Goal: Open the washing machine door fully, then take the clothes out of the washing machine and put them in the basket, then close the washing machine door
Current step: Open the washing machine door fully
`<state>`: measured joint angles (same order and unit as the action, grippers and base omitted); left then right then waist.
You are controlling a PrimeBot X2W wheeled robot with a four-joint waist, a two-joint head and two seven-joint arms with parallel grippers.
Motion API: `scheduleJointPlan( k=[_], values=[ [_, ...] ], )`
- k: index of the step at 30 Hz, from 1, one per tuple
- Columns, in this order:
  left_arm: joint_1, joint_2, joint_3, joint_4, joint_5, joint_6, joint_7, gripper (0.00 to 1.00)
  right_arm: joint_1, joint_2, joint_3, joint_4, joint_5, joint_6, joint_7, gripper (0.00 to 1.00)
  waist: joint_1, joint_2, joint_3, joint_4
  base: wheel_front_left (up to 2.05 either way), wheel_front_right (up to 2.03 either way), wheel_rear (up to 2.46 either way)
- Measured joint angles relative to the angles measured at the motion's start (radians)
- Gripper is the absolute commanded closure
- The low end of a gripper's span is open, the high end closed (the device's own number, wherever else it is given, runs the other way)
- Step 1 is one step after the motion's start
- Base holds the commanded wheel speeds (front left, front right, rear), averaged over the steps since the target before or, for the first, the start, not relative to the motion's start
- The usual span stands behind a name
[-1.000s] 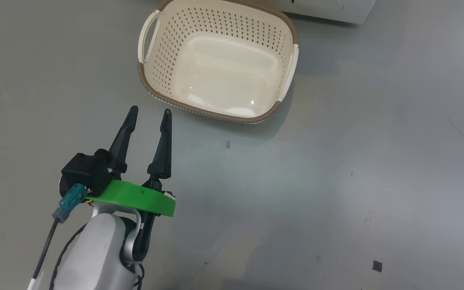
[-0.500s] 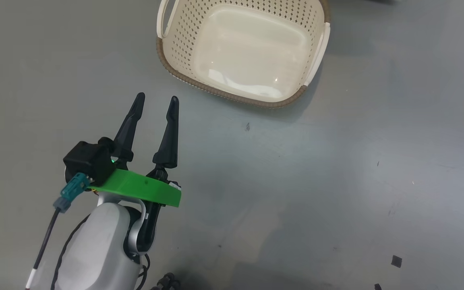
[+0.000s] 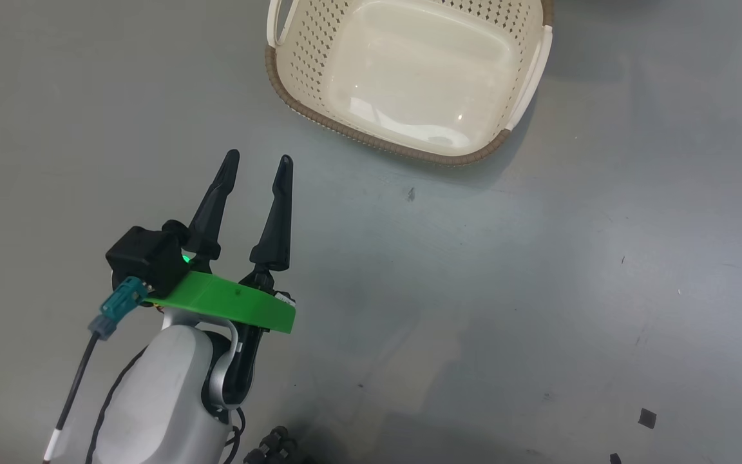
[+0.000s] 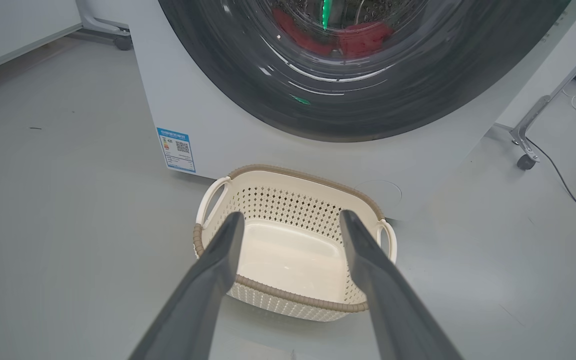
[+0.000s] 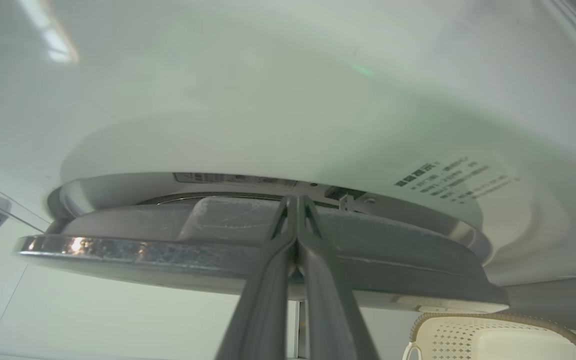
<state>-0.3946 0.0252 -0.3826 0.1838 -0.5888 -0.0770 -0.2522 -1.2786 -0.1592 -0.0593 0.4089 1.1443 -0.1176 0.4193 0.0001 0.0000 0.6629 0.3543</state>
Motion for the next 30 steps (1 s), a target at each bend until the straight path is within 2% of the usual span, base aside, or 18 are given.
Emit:
scheduleJointPlan(
  k=[17,30],
  values=[
    [0.0,-0.001,-0.007,-0.007,-0.008,0.0,0.0,0.0,-0.106,0.024,-0.063,0.132,0.092,-0.008,0.06,1.0,0.0,0.0,0.006,0.004,0.0,0.0,0.0],
    [0.0,-0.001,-0.012,-0.014,-0.009,-0.002,0.0,0.0,-0.162,0.011,-0.103,0.264,0.132,-0.009,0.139,1.0,-0.0001,0.0,0.017,0.008,0.0,0.0,0.0]
  ],
)
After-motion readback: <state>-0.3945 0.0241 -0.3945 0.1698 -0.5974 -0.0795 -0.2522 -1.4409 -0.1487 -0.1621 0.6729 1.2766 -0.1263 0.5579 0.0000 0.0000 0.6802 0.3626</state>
